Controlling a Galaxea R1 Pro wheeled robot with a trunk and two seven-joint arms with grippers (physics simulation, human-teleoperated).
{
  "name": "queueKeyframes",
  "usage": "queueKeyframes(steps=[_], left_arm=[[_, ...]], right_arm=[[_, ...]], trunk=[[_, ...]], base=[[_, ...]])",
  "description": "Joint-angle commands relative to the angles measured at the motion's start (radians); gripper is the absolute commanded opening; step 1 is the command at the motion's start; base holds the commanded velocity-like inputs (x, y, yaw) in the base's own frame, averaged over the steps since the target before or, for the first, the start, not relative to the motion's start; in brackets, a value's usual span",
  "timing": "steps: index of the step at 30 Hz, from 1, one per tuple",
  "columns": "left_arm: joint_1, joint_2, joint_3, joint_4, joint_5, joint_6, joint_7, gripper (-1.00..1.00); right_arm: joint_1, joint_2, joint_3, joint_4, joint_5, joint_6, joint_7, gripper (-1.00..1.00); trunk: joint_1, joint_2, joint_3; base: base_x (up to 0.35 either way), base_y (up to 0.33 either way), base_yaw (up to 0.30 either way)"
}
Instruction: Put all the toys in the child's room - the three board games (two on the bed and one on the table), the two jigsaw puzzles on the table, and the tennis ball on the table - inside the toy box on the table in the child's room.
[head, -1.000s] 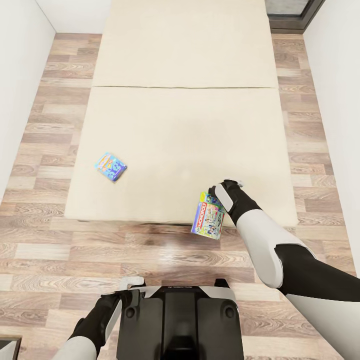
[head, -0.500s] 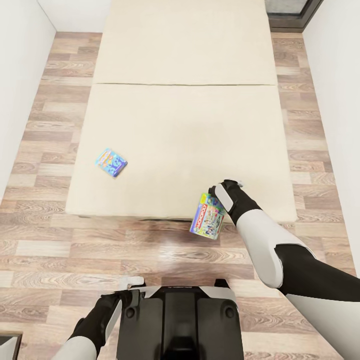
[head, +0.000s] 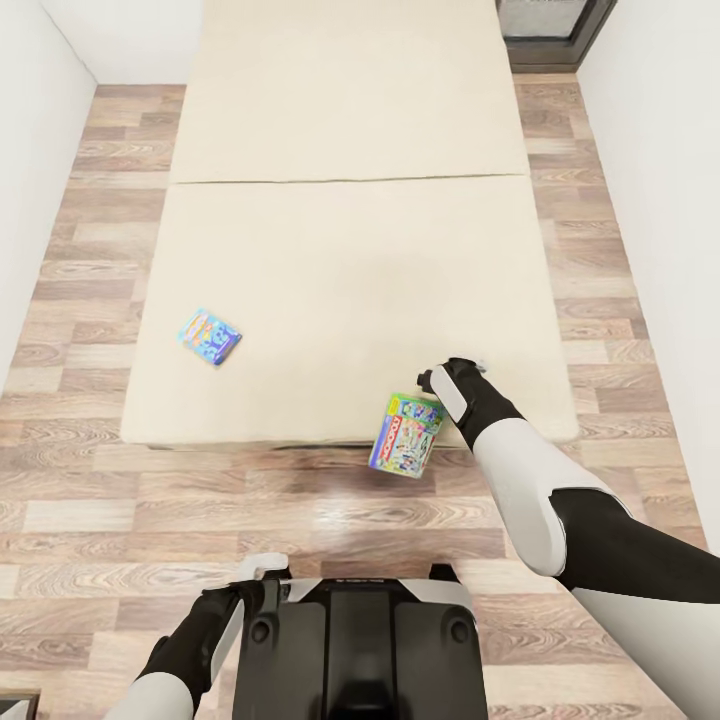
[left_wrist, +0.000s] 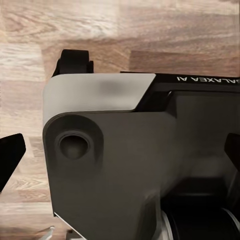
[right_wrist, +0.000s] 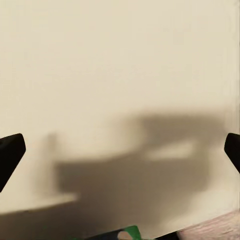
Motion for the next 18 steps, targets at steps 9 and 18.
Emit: queueKeyframes(steps=[9, 18], left_arm=[[0.0, -0.002, 0.008, -0.002, -0.01, 0.005, -0.01, 1.0], [0.0, -0.002, 0.008, -0.002, -0.01, 0.005, -0.01, 1.0]], right_arm=[[0.0, 0.001, -0.002, -0.001, -0.008, 0.0, -0.006, 1.0], [0.0, 0.001, -0.002, -0.001, -0.009, 0.0, -0.006, 1.0]], trunk=[[0.0, -0.001, 0.01], [0.0, -0.001, 0.012]], base=[[0.0, 0.0, -0.096], [0.0, 0.0, -0.008]])
